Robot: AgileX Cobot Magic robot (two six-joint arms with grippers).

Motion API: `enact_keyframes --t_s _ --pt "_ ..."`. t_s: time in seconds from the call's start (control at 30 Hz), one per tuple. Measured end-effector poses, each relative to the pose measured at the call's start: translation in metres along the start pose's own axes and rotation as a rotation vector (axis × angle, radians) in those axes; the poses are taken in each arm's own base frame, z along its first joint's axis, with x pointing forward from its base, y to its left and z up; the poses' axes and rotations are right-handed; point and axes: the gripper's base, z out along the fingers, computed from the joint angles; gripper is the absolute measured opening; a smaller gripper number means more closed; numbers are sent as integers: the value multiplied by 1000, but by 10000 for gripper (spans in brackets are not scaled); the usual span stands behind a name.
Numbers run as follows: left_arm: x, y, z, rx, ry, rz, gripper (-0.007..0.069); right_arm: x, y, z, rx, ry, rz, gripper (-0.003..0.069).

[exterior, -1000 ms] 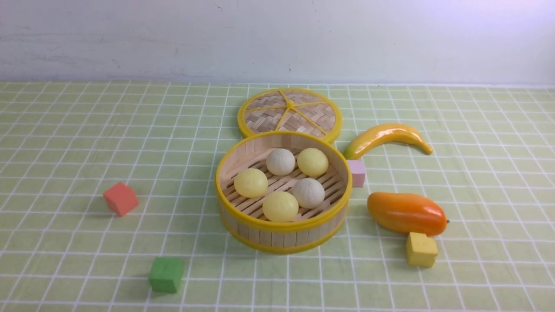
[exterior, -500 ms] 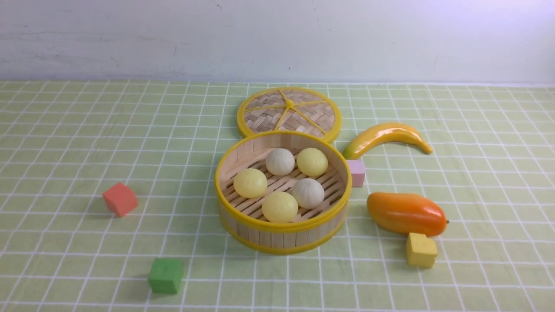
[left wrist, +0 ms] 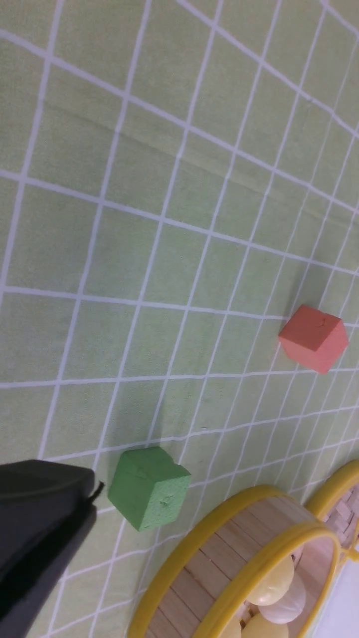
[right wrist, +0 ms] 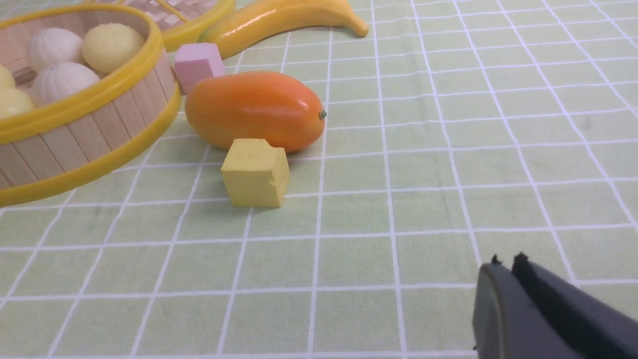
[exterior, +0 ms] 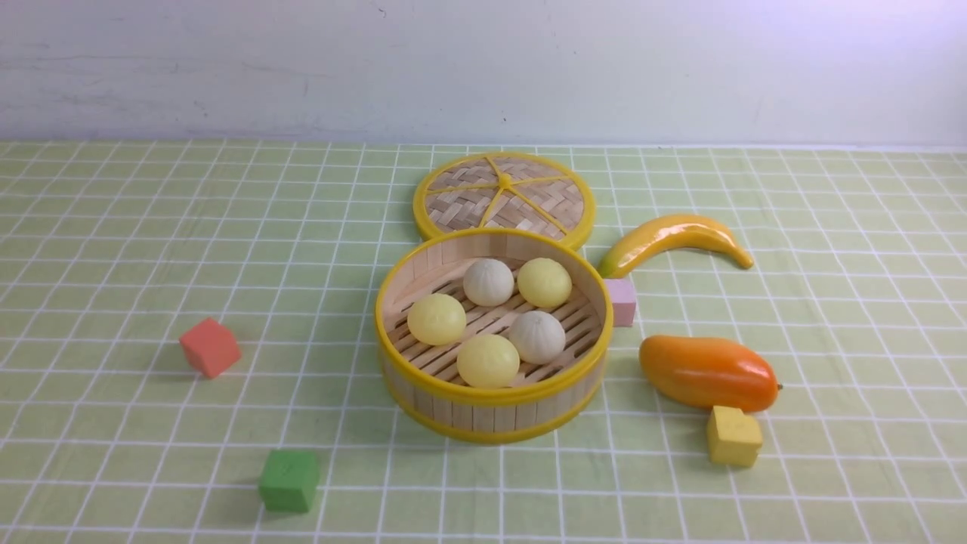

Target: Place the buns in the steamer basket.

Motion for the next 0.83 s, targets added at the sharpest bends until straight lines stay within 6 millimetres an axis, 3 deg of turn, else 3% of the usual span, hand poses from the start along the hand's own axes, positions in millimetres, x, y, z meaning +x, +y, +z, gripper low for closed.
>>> enact_keyframes --t_s 0.83 --pt "0 0 0 0 0 0 -11 0 0 0 0 0 0 64"
